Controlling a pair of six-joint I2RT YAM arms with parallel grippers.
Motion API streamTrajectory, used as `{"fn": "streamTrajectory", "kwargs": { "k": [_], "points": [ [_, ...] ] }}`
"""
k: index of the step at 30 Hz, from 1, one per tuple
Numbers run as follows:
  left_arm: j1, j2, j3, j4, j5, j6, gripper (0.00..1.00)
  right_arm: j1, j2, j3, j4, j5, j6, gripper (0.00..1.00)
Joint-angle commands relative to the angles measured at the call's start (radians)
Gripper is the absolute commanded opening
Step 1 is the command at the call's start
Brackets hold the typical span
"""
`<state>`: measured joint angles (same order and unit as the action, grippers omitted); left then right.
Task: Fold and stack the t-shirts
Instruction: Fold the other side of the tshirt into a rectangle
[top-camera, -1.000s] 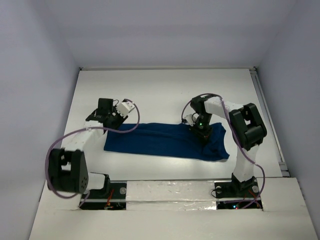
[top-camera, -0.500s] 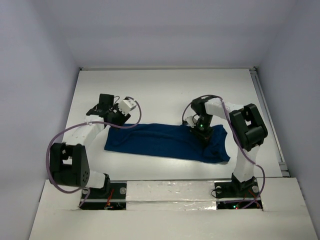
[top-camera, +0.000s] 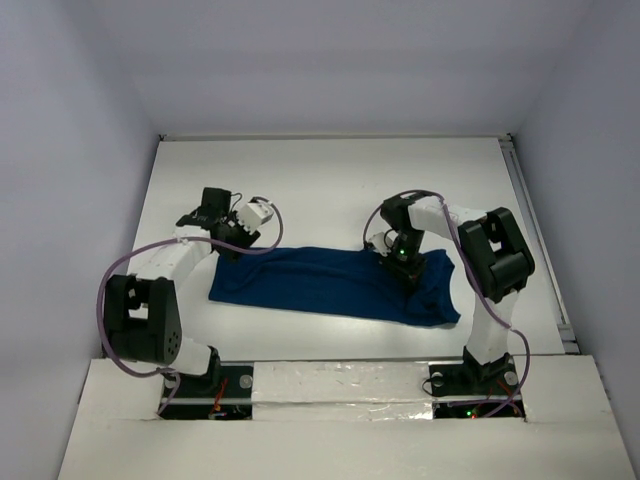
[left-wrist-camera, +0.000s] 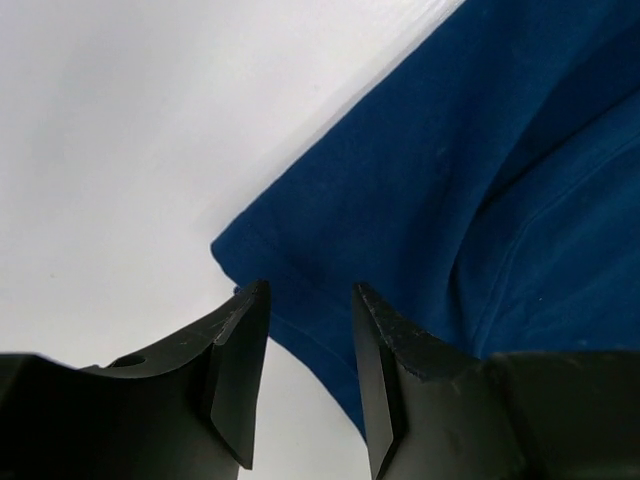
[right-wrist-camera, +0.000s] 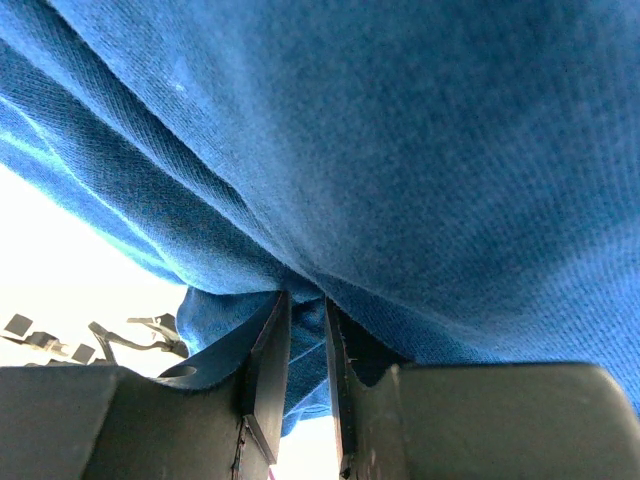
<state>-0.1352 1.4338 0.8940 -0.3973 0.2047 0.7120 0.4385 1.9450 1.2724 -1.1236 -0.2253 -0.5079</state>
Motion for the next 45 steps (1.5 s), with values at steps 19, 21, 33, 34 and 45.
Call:
{"fn": "streamTrajectory", "kwargs": {
  "k": [19, 21, 33, 34, 45],
  "points": [
    [0.140, 0.164, 0.114, -0.057, -0.028, -0.226, 0.31, 0.022, 0.028, -0.044, 0.091, -0.013, -0.023, 0.26],
    [0.152, 0.178, 0.120, -0.074, 0.004, -0.214, 0.31, 0.022, 0.028, -0.044, 0.091, -0.011, -0.021, 0.26],
    [0.152, 0.192, 0.172, -0.120, 0.116, -0.187, 0.28, 0.022, 0.035, -0.038, 0.087, -0.016, -0.020, 0.25],
    [0.152, 0.194, 0.175, -0.124, 0.117, -0.183, 0.28, 0.022, 0.035, -0.035, 0.087, -0.016, -0.021, 0.24],
    [0.152, 0.243, 0.177, -0.101, 0.102, -0.175, 0.28, 0.031, 0.031, -0.038, 0.085, -0.022, -0.021, 0.24]
  ]
}}
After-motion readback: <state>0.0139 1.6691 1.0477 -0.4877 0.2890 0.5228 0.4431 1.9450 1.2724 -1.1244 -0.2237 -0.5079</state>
